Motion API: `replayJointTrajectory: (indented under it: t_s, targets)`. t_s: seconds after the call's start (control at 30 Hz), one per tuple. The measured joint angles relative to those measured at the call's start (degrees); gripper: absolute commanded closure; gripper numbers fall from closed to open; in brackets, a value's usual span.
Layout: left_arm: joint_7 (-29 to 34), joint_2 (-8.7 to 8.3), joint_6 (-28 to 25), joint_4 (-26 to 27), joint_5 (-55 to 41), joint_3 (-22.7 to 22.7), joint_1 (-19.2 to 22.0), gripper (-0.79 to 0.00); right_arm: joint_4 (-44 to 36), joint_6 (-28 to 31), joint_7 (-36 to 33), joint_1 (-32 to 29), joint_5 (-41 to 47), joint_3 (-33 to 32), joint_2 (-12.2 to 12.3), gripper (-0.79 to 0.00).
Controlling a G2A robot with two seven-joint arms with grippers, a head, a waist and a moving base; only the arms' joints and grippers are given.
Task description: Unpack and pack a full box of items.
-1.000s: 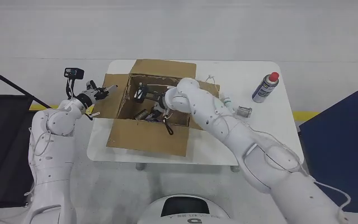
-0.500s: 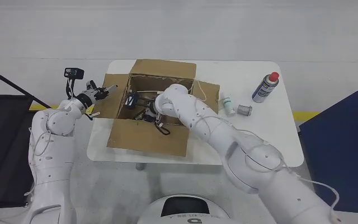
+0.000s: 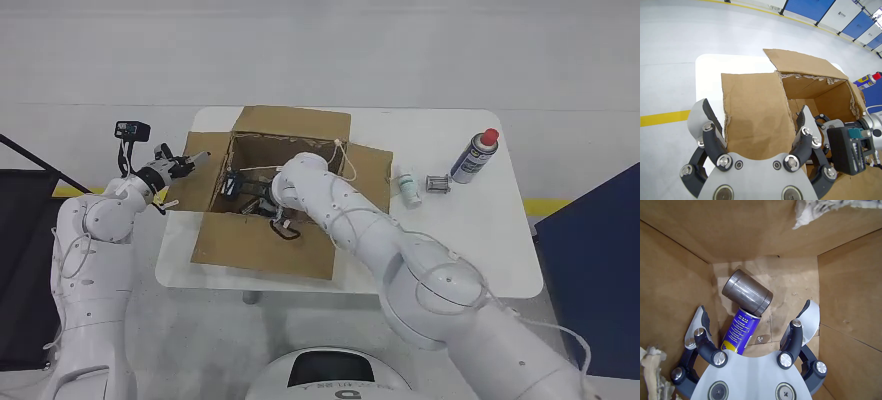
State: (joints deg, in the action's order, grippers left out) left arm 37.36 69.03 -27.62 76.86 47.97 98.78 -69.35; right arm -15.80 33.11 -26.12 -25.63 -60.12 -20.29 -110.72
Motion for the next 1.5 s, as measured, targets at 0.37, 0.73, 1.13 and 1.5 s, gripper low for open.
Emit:
replayJointTrajectory:
  t_s: [0.37,0.73,1.13,1.5]
  targets:
    - [0.0,0.0,0.0,0.0,0.0,0.0,0.0,-0.785,4.7,-3.0,-0.8,0.7,-0.4,-0.2,-2.4,-0.403]
    - [0.0,0.0,0.0,0.0,0.0,0.0,0.0,-0.785,7.1,-8.4,1.2,1.8,-0.6,-1.2,-2.5,-0.369]
    - [0.0,0.0,0.0,0.0,0.0,0.0,0.0,-0.785,8.6,-4.5,3.9,3.9,3.7,-4.3,-0.4,-0.785]
    - [0.0,0.0,0.0,0.0,0.0,0.0,0.0,-0.785,8.6,0.2,3.9,4.7,5.2,-5.3,0.3,-0.785]
